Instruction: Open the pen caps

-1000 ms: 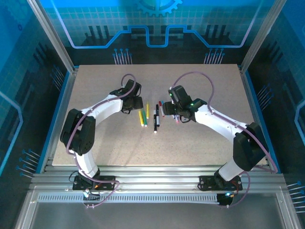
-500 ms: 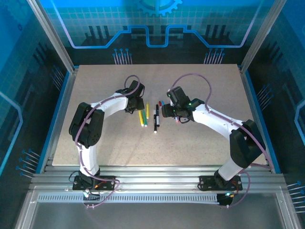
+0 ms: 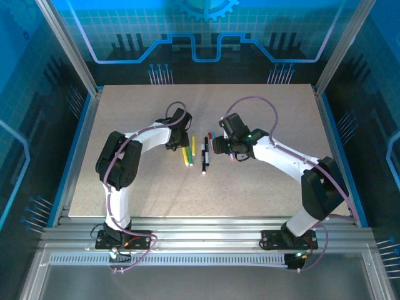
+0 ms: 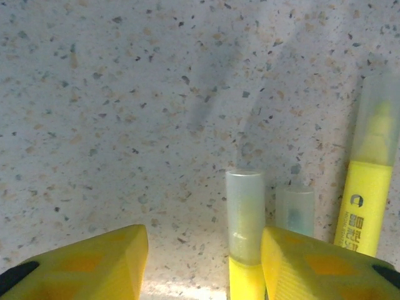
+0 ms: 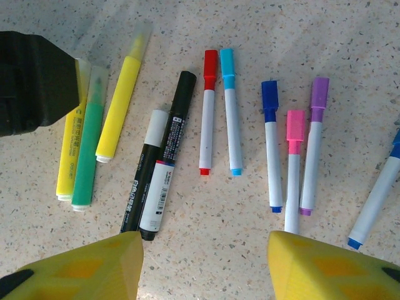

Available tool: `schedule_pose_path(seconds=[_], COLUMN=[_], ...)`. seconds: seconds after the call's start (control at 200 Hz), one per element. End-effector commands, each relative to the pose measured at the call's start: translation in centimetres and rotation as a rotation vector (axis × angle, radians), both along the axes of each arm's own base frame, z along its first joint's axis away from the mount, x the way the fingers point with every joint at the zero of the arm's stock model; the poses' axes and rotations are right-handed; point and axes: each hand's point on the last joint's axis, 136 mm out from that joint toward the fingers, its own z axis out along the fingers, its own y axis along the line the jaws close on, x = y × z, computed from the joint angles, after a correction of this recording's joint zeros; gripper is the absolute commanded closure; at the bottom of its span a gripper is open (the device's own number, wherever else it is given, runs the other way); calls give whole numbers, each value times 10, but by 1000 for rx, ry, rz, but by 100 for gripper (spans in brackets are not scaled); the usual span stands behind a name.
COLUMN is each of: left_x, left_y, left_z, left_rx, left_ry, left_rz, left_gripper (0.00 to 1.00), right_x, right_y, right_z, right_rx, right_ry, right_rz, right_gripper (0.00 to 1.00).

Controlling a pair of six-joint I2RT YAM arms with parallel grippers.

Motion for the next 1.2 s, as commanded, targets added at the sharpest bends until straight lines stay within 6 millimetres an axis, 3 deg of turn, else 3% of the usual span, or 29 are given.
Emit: schedule_pose_path(seconds=[0.0, 0.22, 0.58, 0.981, 1.056, 1.196], left_x=[3, 3, 8, 13, 12, 11], left_y=[-7, -7, 1, 6, 10, 18], left_z=[-5, -14, -23, -27, -25, -19], left_rx=[3, 26, 77, 30, 28, 13], left_ry=[12, 38, 62, 82, 81, 76], left_rz=[4, 9, 18, 39, 50, 66], left_gripper=[49, 56, 58, 77, 87, 93], right_x=[-2, -3, -1, 0, -1, -2], right_y=[-4, -5, 5, 16, 20, 31], right_z=[0, -4, -4, -9, -11, -8], right_rx=[14, 19, 45, 71, 75, 87], right_ry=[24, 34, 45, 69, 78, 74], right_rz=[-13, -12, 13, 38, 50, 73], right_gripper=[44, 44, 46, 47, 48, 48])
